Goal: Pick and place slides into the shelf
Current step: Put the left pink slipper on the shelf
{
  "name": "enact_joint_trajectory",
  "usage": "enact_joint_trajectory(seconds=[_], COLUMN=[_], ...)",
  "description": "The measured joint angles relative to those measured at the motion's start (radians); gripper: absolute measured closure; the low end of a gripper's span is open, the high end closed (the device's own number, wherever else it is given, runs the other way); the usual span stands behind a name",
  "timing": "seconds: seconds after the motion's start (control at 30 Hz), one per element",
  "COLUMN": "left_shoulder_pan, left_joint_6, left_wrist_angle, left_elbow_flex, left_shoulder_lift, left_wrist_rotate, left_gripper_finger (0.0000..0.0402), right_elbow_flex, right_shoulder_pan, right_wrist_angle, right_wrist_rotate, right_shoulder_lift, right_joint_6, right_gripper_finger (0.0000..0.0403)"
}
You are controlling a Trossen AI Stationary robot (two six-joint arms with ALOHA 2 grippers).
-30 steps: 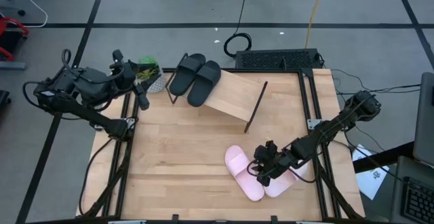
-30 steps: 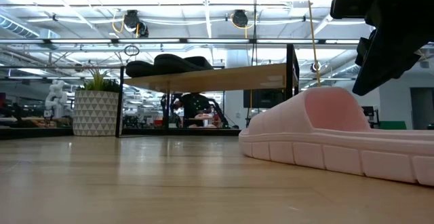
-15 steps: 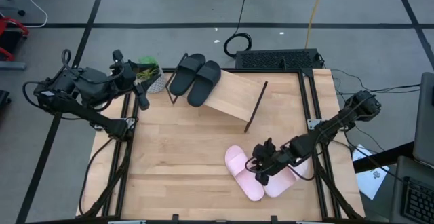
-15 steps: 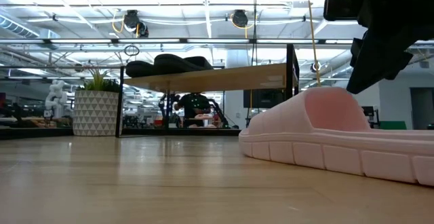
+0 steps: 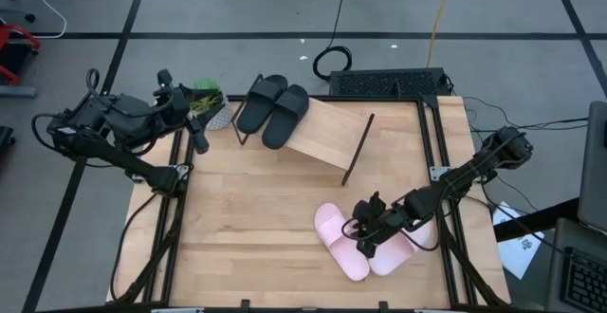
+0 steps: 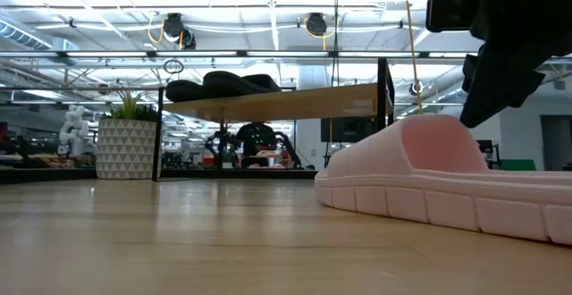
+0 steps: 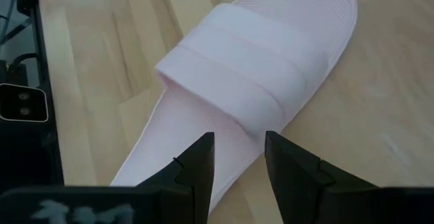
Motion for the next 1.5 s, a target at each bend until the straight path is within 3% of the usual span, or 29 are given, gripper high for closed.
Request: enact_joint_trajectory(seconds=[0.5,1.5], left_shoulder_pan=[0.000,0.000], left_joint_6=[0.001,0.000], left_wrist_angle=[0.000,-0.002], left_elbow_flex=[0.000,0.000], left_shoulder_lift=[0.000,0.000], left_wrist_rotate=[0.000,0.010], left_gripper_finger=[0.0227,0.0227], right_elbow_flex=[0.001,0.000], right_shoulder_pan=[-0.006,-0.034], right_wrist_angle=[0.057,0.008], right_wrist_rotate=[0.004,0.084], right_shoulder_lift=[0.068,0.073], right_joint_6=[-0.003,-0.001], right_gripper_finger=[0.0282,0.0282])
